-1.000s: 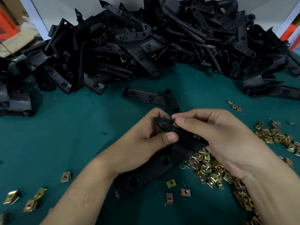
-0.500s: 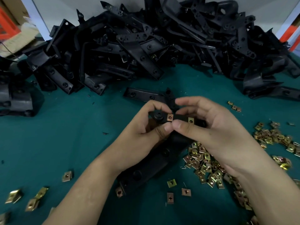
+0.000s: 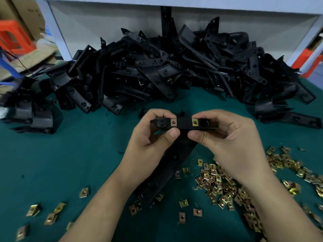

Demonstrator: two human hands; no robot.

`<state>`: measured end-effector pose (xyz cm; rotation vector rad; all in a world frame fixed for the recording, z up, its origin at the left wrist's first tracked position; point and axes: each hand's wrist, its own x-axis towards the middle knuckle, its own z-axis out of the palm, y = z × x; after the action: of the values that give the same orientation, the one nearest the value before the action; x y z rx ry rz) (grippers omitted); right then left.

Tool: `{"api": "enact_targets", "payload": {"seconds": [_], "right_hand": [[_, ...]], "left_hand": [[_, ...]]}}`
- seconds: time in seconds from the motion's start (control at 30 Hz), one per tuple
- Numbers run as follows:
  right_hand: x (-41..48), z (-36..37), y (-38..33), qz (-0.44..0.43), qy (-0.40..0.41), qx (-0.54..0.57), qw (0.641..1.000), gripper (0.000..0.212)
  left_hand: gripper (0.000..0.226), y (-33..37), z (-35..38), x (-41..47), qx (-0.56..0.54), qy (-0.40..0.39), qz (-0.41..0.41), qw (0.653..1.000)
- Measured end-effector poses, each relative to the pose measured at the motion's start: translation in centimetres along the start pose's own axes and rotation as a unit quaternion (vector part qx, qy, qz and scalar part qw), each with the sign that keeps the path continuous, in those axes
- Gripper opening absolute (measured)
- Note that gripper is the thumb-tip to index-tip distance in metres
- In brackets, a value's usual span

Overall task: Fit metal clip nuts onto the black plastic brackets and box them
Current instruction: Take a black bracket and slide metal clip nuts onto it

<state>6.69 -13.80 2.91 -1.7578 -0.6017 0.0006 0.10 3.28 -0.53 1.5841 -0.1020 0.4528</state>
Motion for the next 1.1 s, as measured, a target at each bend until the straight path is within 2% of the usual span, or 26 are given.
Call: {"api": "enact_targets", "payload": {"seconds": [0.1, 0.17, 0.23, 0.3, 0.37, 0.43, 0.7, 0.77, 0.87, 1.03, 1.1], "right_hand": [[0.6, -0.4, -1.6, -0.039, 0.001, -0.005, 0.999, 0.027], [1.0, -1.3, -2.7, -0.062, 0.018, -0.014, 0.998, 0.026], [1.1, -2.6, -3.4, -0.07, 0.056, -0.024, 0.996, 0.026], [0.8, -4.1, -3.9, -0.067, 0.1, -0.016, 0.993, 0.026], [0.0, -5.2, -4.1, -0.06, 0.119, 0.006, 0.991, 0.024], [-1.7, -6.8, -4.5, -0.057, 0.134, 0.005, 0.989, 0.024], [-13.7, -15.5, -5.6, -0.013, 0.257, -0.011, 0.966, 0.024], [-17.3, -17.7, -5.5, -0.002, 0.298, -0.02, 0.954, 0.022], [-23.1, -20.6, -5.0, 0.038, 0.383, -0.028, 0.923, 0.022], [-31.8, -24.0, -4.9, 0.127, 0.503, -0.025, 0.855, 0.031], [-34.4, -25.0, -5.1, 0.149, 0.533, -0.027, 0.832, 0.026]], "left_hand": [[0.029, 1.5, -0.8, -0.1, -0.052, -0.005, -0.043, 0.998], [0.038, 2.8, -1.8, -0.3, -0.14, -0.075, -0.127, 0.979], [0.043, 4.0, -2.5, -0.5, -0.171, -0.133, -0.172, 0.961], [0.039, 5.0, -1.9, -0.6, -0.165, -0.118, -0.167, 0.965], [0.032, 5.5, -0.7, -0.7, -0.169, -0.062, -0.159, 0.971], [0.03, 6.0, 1.5, -0.9, -0.161, -0.039, -0.151, 0.975], [0.017, 7.3, 13.3, -3.1, -0.133, -0.121, -0.2, 0.963], [0.019, 7.6, 16.7, -4.1, -0.114, -0.16, -0.208, 0.958], [0.021, 8.0, 21.4, -5.6, -0.076, -0.261, -0.184, 0.945], [0.036, 8.1, 28.7, -8.6, -0.037, -0.411, -0.152, 0.898], [0.036, 7.7, 31.2, -9.9, -0.031, -0.451, -0.151, 0.879]]}}
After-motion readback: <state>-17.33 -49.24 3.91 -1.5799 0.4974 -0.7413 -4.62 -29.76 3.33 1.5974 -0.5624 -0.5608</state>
